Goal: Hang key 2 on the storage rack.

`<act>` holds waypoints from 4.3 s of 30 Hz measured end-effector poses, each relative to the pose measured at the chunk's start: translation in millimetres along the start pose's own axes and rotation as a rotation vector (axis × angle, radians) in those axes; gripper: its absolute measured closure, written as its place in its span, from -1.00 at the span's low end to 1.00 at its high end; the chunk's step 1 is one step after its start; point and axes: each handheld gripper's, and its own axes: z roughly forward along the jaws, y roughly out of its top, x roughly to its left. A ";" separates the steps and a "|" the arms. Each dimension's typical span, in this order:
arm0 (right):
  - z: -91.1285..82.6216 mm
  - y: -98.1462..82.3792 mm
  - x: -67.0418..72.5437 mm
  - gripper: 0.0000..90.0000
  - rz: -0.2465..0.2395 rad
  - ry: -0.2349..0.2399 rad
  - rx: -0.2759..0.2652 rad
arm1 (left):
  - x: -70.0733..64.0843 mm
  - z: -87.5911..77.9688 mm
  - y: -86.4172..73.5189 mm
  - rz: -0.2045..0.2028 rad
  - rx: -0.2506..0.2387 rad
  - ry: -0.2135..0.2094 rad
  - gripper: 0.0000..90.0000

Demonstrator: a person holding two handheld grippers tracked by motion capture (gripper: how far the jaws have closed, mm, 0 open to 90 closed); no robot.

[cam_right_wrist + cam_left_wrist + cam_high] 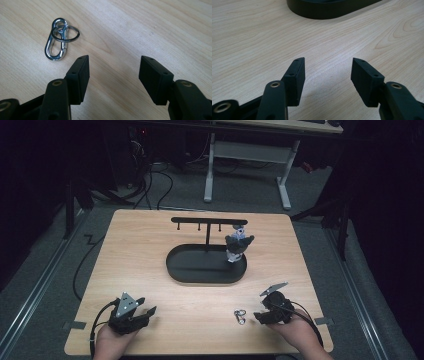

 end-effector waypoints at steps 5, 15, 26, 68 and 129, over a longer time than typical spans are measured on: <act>2.5 7.4 0.0 -0.11 -0.028 0.011 0.077 | -1.8 0.7 1.6 0.015 -0.001 -0.002 0.01; 1.5 14.7 2.7 -0.16 -0.121 -0.003 0.129 | -2.5 2.9 2.1 0.013 -0.004 -0.007 0.01; 0.4 31.8 16.3 -0.14 -0.225 0.016 0.160 | -3.2 0.7 0.8 0.015 -0.005 0.001 0.01; 13.1 61.6 29.5 0.95 -0.272 0.032 0.119 | -2.3 -2.0 -2.1 0.028 0.001 -0.004 0.00; -52.8 90.9 17.4 0.99 -0.204 0.108 0.141 | -1.5 -3.4 -2.5 0.030 -0.013 0.000 -0.01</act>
